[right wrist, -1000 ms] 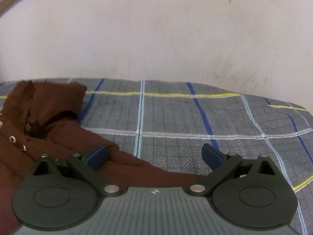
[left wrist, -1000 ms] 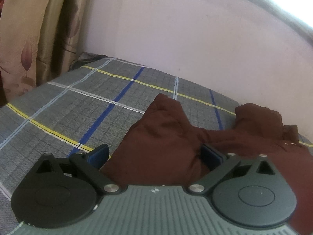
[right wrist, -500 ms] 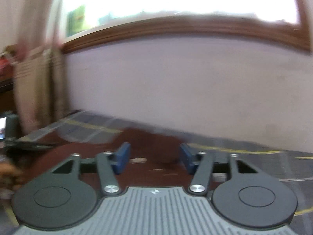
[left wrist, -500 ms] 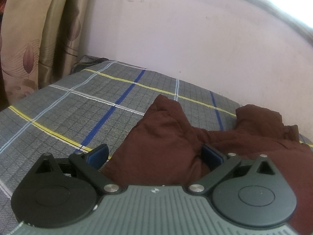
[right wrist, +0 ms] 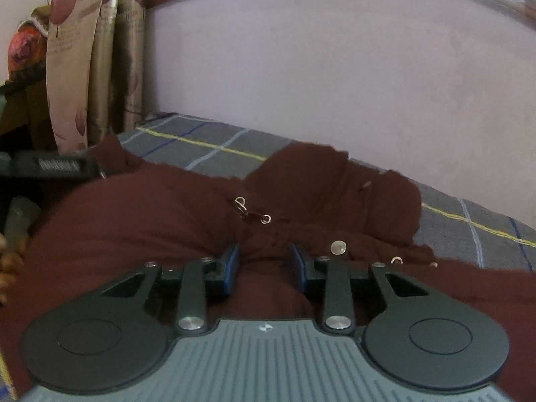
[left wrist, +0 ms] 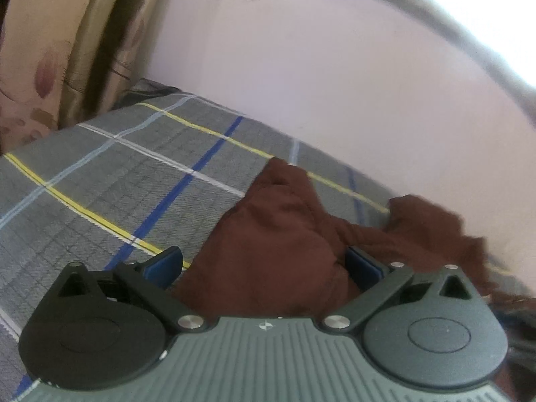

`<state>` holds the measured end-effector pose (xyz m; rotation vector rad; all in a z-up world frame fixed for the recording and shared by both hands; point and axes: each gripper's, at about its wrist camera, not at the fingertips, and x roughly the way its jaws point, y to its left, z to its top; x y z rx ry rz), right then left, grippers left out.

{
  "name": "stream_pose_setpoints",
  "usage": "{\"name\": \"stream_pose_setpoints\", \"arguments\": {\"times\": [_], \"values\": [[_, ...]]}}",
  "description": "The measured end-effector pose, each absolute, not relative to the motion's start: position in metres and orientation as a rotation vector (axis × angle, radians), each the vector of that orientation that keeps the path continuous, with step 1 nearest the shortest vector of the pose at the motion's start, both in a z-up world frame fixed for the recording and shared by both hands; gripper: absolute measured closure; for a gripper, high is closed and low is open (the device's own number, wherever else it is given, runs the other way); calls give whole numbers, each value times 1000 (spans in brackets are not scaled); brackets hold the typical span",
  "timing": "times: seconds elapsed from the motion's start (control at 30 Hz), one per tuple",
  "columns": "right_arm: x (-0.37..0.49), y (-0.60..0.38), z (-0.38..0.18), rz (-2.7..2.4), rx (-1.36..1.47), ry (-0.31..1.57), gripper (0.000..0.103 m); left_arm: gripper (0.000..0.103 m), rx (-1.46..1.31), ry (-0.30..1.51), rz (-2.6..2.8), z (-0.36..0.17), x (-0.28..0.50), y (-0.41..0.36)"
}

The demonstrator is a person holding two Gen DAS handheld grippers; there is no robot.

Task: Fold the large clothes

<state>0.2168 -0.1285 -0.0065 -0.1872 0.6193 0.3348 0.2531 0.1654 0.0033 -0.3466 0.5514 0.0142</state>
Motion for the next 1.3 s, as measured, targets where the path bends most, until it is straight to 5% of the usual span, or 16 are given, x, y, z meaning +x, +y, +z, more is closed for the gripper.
{"name": "stream_pose_setpoints", "arguments": {"times": [0.37,1.3], "values": [[221,-137,-15,351,-134,608,71,0,-351,534,-170,52,173,214],[213,-139,-13,336,-139,569,71,0,-191,657,-117,27,142,190]]}}
